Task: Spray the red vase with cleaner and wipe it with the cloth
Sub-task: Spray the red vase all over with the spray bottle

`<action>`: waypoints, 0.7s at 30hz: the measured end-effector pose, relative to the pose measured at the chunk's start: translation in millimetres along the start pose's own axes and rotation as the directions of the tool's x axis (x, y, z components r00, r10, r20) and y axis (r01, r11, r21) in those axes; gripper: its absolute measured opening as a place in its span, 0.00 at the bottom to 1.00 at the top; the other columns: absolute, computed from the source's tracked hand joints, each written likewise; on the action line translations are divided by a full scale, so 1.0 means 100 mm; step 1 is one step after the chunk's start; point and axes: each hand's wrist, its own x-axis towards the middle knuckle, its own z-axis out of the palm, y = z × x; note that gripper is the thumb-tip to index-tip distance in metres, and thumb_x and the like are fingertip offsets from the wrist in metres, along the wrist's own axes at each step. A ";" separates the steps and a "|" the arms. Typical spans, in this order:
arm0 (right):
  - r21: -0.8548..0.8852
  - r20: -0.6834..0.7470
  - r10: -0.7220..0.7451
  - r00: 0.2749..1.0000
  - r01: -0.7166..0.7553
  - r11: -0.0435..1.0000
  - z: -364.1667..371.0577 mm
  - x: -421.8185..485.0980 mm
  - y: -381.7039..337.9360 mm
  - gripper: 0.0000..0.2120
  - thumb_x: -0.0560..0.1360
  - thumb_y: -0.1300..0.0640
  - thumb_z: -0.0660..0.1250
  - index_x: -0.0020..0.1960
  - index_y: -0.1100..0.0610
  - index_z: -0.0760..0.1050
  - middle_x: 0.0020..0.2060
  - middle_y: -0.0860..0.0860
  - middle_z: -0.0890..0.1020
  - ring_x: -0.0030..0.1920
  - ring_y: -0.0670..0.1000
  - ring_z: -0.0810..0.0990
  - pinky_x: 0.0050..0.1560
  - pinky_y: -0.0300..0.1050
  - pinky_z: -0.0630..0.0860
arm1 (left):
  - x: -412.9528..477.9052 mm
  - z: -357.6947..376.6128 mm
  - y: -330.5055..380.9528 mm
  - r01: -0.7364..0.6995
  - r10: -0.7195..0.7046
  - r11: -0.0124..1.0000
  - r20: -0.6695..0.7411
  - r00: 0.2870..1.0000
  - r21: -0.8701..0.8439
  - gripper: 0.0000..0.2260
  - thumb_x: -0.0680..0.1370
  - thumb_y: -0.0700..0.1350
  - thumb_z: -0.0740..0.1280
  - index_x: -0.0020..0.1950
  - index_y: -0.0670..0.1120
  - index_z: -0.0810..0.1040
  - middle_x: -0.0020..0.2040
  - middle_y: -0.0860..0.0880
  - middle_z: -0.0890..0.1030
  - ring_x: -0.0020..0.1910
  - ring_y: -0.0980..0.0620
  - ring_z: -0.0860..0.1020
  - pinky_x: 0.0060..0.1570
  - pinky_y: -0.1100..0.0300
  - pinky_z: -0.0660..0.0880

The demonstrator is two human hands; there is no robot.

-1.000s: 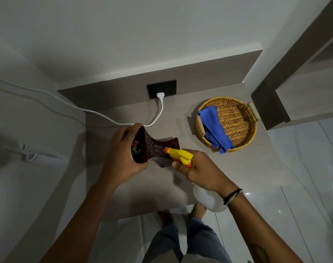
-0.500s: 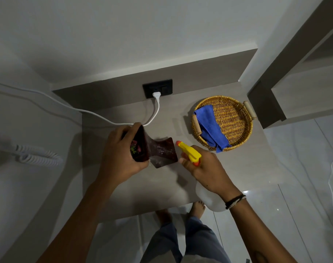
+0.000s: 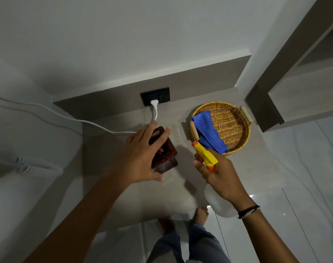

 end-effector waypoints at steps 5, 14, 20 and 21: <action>-0.012 0.031 0.010 0.999 -0.010 1.000 0.02 -0.05 0.05 0.09 0.82 0.47 0.71 0.61 0.48 0.80 0.47 0.45 0.86 0.43 0.50 0.86 0.47 0.62 0.85 | 0.01 -0.06 -0.14 -0.353 0.354 0.901 0.043 0.934 0.252 0.71 0.57 0.55 0.86 0.88 0.54 0.42 0.88 0.40 0.41 0.86 0.37 0.41 0.80 0.39 0.48; -0.006 0.082 -0.016 0.997 0.016 1.000 0.13 -0.04 -0.03 0.07 0.83 0.50 0.71 0.58 0.51 0.80 0.46 0.49 0.86 0.43 0.52 0.85 0.48 0.60 0.84 | 0.01 0.00 -0.35 -0.335 0.353 0.934 -0.173 0.919 0.127 0.49 0.61 0.60 0.84 0.76 0.45 0.68 0.73 0.44 0.73 0.74 0.44 0.70 0.76 0.46 0.68; 0.019 0.154 -0.109 0.982 0.107 0.994 0.26 0.02 -0.15 0.06 0.82 0.49 0.72 0.57 0.50 0.80 0.45 0.48 0.86 0.44 0.51 0.84 0.48 0.60 0.82 | -0.40 0.30 -0.61 -0.010 -0.106 0.952 -0.362 0.926 -0.306 0.51 0.59 0.49 0.87 0.77 0.46 0.68 0.71 0.47 0.71 0.69 0.46 0.72 0.67 0.52 0.74; 0.034 0.182 -0.128 0.975 0.124 0.992 0.30 0.03 -0.18 0.06 0.82 0.49 0.72 0.56 0.49 0.80 0.44 0.48 0.85 0.44 0.51 0.83 0.48 0.61 0.81 | -0.47 0.34 -0.65 0.020 -0.167 0.928 -0.365 0.916 -0.373 0.51 0.59 0.47 0.87 0.78 0.45 0.68 0.72 0.46 0.71 0.70 0.46 0.71 0.67 0.55 0.71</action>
